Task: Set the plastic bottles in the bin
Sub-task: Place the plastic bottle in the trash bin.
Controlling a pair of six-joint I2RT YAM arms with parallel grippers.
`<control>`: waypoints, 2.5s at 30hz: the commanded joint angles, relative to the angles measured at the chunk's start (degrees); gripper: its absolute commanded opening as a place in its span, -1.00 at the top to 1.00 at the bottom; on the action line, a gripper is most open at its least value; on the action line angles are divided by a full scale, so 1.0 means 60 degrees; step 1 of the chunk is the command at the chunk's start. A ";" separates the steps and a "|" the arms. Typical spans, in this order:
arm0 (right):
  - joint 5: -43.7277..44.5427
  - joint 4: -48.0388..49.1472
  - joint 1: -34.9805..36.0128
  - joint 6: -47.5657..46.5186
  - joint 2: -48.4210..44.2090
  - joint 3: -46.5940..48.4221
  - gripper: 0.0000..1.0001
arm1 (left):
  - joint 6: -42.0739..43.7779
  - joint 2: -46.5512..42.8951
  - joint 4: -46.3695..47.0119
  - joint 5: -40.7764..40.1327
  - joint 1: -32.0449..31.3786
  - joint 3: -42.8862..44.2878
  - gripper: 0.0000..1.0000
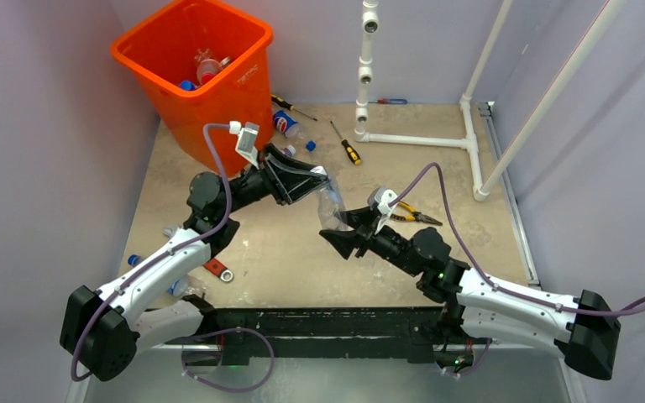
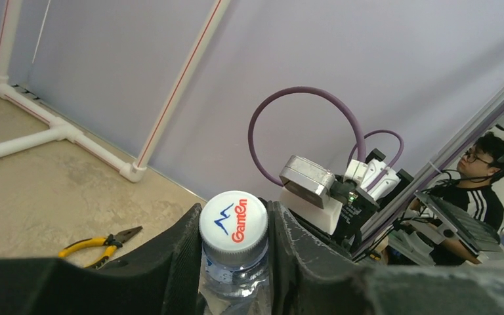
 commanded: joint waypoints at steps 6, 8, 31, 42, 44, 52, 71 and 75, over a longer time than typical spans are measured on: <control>-0.0257 -0.1323 0.0013 -0.0640 -0.0503 0.0623 0.40 | 0.0388 0.0192 0.0002 0.0381 -0.0088 0.0415 1.00; -0.0541 -0.1743 0.0013 -0.0714 -0.0680 0.0790 0.40 | 0.0407 0.0153 -0.0074 0.0475 -0.0091 0.0414 1.00; -0.1122 -0.1993 0.0013 -0.0590 -0.0220 0.0385 0.31 | 0.0468 0.0237 -0.0350 0.0238 -0.0086 -0.0404 1.00; -0.1073 -0.2425 0.0013 -0.0170 -0.0031 0.0680 -0.52 | 0.0825 0.0183 -0.0770 -0.0019 -0.0094 -0.0205 1.00; -0.0992 -0.2530 0.0013 0.0006 -0.0081 0.0747 -0.93 | 0.0852 0.0077 -0.0883 -0.0209 -0.0093 -0.0166 1.00; -0.0610 -0.3502 0.0013 0.0070 -0.1338 0.1214 -0.98 | 0.1118 -0.0265 -0.1791 -0.1013 -0.0096 0.0483 1.00; 0.0719 -0.4082 0.0013 0.0401 -0.3369 0.1191 -0.98 | 0.5690 0.0227 -0.5558 -0.4797 -0.0083 0.5731 1.00; 0.1356 -0.4184 0.0013 0.0851 -0.3354 0.1053 -0.98 | 0.6546 0.0306 -0.5226 -0.6771 -0.0084 0.6194 1.00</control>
